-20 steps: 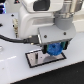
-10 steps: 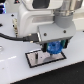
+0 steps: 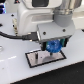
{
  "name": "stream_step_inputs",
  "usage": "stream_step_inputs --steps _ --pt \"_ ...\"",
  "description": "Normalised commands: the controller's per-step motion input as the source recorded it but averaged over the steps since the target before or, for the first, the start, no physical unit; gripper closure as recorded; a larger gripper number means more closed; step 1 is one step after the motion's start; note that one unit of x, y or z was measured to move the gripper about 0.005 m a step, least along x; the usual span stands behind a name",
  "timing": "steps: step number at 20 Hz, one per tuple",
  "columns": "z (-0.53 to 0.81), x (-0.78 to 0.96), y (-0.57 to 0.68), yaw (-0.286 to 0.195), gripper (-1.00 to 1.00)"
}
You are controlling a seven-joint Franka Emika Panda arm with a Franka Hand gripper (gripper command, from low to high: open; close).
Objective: Insert the blue gear onto the right peg, followed by the red gear
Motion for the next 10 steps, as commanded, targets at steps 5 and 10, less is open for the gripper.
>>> stream_step_inputs --steps 5,10 --pt "-0.23 0.15 -0.06 0.000 1.00" --pt "-0.05 0.16 -0.02 0.000 1.00"
